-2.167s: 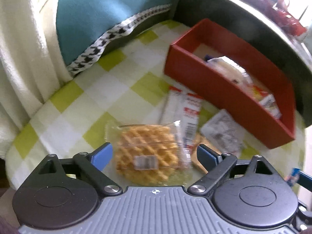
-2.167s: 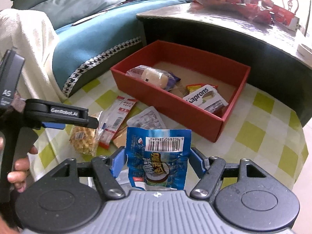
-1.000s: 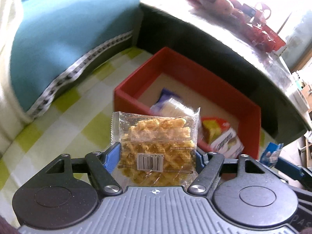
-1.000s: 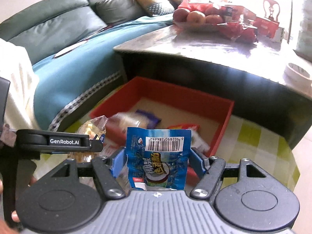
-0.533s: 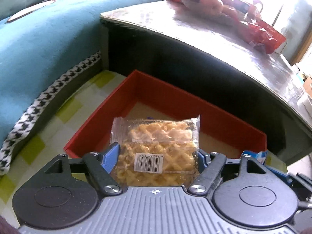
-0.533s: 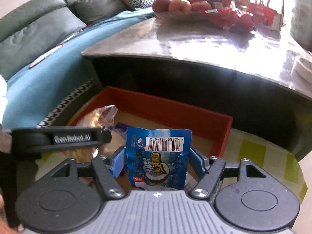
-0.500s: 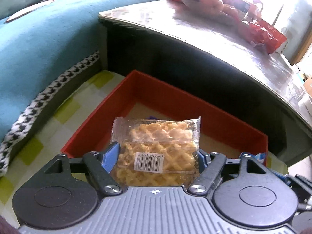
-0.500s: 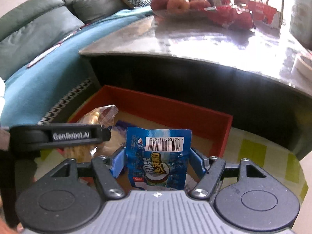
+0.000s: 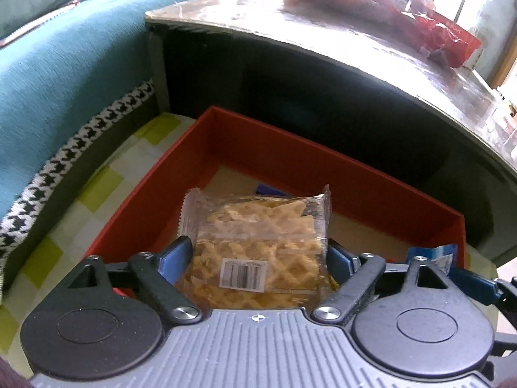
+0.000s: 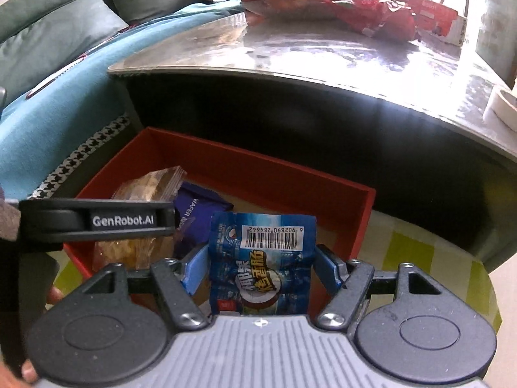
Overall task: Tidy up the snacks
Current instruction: 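Lower blue bag into red box and open right tool while left tool holds waffle, then lower waffle into red box and open left tool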
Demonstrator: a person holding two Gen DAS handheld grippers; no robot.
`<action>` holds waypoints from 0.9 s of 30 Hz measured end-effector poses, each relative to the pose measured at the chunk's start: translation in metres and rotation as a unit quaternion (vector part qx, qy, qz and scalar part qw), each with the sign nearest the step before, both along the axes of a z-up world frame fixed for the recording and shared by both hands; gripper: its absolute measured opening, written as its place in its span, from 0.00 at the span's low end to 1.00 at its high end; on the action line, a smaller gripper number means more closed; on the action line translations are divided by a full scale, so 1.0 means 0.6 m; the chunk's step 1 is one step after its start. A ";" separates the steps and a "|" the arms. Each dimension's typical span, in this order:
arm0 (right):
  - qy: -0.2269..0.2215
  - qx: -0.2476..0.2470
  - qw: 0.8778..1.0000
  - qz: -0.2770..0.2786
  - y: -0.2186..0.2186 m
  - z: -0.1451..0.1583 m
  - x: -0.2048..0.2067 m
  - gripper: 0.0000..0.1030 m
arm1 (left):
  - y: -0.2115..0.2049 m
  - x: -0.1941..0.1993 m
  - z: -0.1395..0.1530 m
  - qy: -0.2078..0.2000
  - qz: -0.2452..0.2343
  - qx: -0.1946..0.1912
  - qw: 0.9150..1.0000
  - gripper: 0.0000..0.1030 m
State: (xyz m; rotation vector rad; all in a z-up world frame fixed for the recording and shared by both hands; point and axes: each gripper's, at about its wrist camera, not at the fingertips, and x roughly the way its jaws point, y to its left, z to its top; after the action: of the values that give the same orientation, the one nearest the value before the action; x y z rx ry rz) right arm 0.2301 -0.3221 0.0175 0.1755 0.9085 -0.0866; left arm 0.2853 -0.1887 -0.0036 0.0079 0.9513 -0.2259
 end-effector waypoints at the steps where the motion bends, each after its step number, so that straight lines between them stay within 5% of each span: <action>1: -0.002 -0.002 1.000 0.000 0.001 0.001 -0.001 0.69 | -0.001 -0.002 0.003 -0.003 -0.001 0.001 1.000 0.89; 27: -0.048 -0.025 0.998 0.011 0.025 0.039 -0.017 0.77 | 0.033 -0.048 0.060 -0.054 0.005 0.015 0.998 0.93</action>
State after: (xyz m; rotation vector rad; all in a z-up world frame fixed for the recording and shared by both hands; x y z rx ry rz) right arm 0.2199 -0.3072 0.0409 0.1216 0.8123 -0.0800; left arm 0.2562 -0.1688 0.0324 0.0422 0.8461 -0.2006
